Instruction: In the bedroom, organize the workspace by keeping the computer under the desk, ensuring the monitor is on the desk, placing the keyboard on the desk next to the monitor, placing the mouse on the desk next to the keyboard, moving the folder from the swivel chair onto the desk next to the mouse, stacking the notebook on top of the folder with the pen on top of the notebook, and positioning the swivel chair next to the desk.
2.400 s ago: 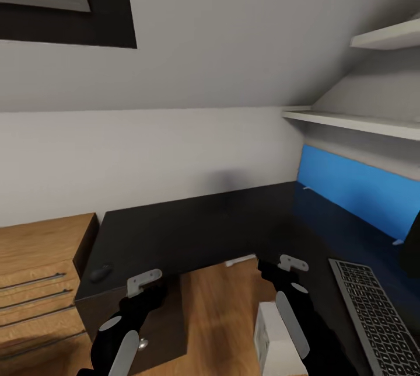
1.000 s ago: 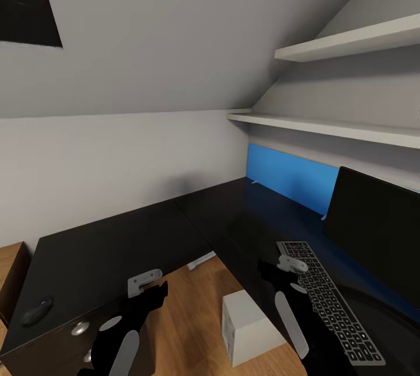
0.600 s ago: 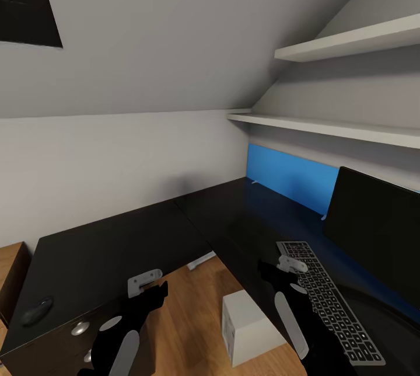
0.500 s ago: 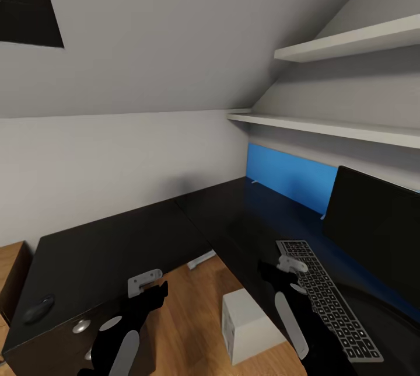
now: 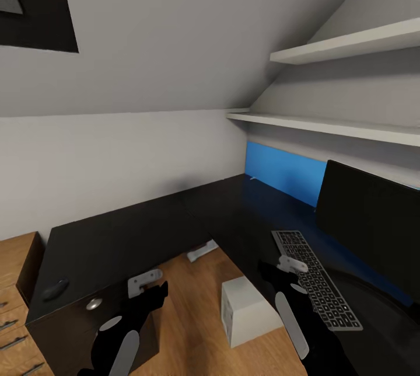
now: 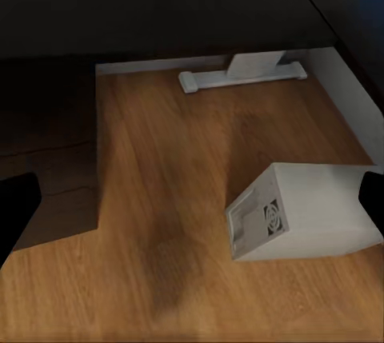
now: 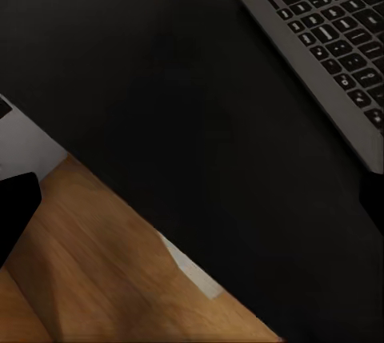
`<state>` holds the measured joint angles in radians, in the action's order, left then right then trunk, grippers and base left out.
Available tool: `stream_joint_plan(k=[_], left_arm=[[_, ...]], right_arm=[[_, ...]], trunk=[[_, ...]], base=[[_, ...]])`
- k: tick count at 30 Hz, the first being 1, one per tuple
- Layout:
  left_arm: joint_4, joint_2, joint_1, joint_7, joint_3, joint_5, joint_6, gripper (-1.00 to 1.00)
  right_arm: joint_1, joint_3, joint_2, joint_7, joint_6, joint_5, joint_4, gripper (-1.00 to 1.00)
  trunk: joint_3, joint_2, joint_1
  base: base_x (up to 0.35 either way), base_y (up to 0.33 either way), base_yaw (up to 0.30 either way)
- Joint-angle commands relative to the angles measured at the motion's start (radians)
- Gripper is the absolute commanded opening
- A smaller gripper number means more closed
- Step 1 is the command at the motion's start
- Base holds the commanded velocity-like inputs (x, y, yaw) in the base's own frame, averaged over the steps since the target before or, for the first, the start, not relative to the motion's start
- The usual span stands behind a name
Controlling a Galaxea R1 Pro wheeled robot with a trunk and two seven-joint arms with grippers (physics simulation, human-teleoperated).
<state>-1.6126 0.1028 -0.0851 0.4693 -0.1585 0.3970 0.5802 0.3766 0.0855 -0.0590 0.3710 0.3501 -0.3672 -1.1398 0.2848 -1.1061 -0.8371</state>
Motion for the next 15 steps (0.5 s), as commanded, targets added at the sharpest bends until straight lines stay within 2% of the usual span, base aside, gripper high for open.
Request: stream_joint_plan(k=[1,8,15], left_arm=[[-0.001,0.000,-0.001,0.009,-0.001,0.011,0.005,1.00],[-0.001,0.000,-0.001,0.009,-0.001,0.011,0.007,1.00],[-0.001,0.000,-0.001,0.009,-0.001,0.011,0.007,1.00]], right_arm=[[0.001,0.002,0.000,0.009,0.003,-0.009,-0.001,1.00],[0.001,0.002,-0.001,0.009,0.003,-0.009,-0.001,1.00],[0.001,0.002,0.000,0.009,0.003,-0.010,-0.001,1.00]], trunk=[[0.001,-0.001,0.000],[0.001,-0.001,0.000],[0.001,-0.001,0.000]], base=[[-0.006,0.000,0.000],[-0.002,0.000,-0.023],[0.000,0.000,-0.241]])
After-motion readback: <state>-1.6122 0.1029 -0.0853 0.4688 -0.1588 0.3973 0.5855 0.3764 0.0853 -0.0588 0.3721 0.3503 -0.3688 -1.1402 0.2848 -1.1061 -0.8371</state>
